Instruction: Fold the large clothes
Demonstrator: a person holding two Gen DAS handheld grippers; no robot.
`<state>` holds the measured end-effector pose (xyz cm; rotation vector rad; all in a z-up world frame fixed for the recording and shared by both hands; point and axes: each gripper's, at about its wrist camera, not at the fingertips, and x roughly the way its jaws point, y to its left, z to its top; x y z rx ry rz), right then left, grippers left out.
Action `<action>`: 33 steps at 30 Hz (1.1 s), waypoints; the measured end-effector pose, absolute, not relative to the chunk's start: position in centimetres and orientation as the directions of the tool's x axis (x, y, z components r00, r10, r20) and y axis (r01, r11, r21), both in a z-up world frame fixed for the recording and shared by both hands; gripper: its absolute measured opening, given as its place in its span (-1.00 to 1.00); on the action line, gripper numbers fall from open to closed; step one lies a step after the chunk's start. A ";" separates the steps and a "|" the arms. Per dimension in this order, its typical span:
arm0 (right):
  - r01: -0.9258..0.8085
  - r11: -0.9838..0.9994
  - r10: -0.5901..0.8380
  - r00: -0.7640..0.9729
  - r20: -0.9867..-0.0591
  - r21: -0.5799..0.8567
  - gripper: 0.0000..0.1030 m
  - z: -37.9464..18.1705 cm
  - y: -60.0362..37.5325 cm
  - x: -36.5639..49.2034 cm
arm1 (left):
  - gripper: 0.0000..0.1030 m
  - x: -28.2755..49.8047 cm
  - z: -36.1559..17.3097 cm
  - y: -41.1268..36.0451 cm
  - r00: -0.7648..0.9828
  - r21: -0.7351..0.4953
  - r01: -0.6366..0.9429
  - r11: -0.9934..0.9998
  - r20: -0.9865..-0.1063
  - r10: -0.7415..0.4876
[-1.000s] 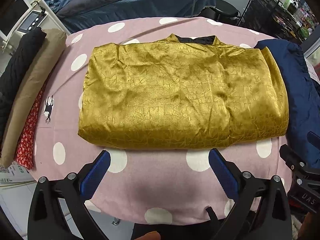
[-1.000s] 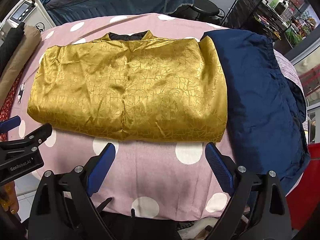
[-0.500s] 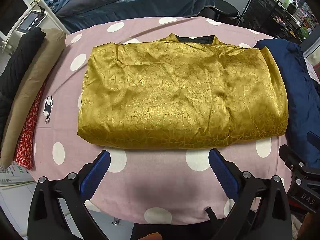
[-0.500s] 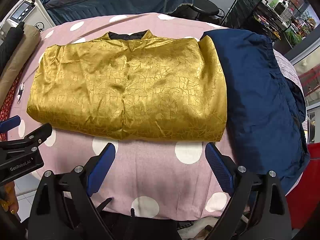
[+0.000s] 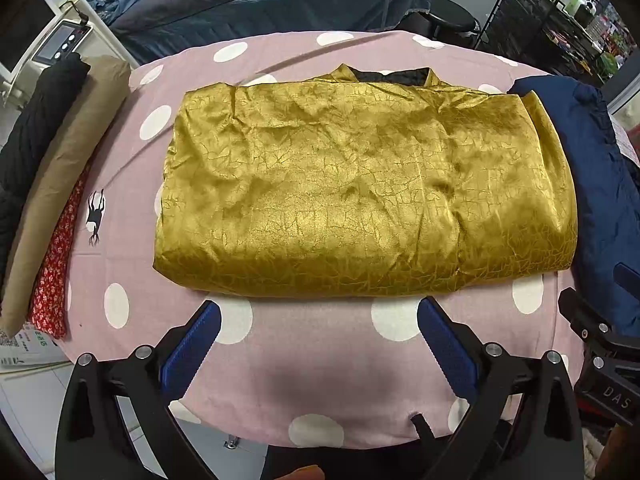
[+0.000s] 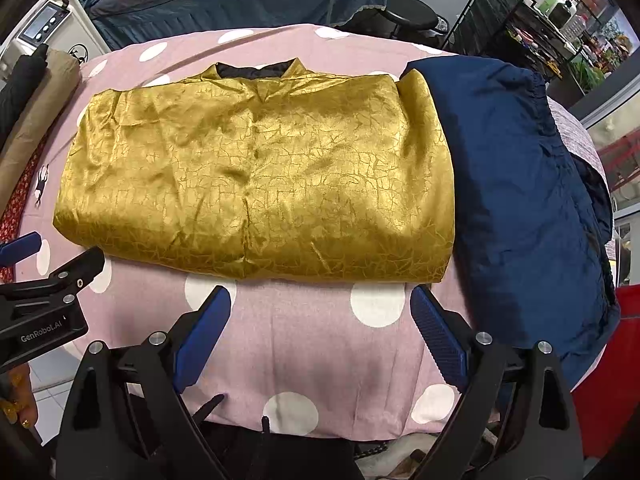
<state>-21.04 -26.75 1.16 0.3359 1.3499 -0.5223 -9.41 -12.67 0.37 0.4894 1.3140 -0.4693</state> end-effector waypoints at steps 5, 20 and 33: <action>0.540 0.839 -0.162 0.132 -0.978 -0.067 0.75 1.2 -26.7 -21.0 | 0.87 -9.5 0.3 -12.8 0.193 0.075 0.586 0.807 -0.980 -0.049; 0.540 0.839 -0.159 0.128 -0.979 -0.065 0.75 1.0 -26.7 -21.0 | 0.87 -9.4 0.2 -12.8 0.186 0.076 0.583 0.809 -0.982 -0.043; 0.538 0.840 -0.161 0.128 -0.979 -0.068 0.75 1.0 -26.7 -20.9 | 0.87 -9.3 0.1 -12.9 0.186 0.078 0.588 0.805 -0.982 -0.040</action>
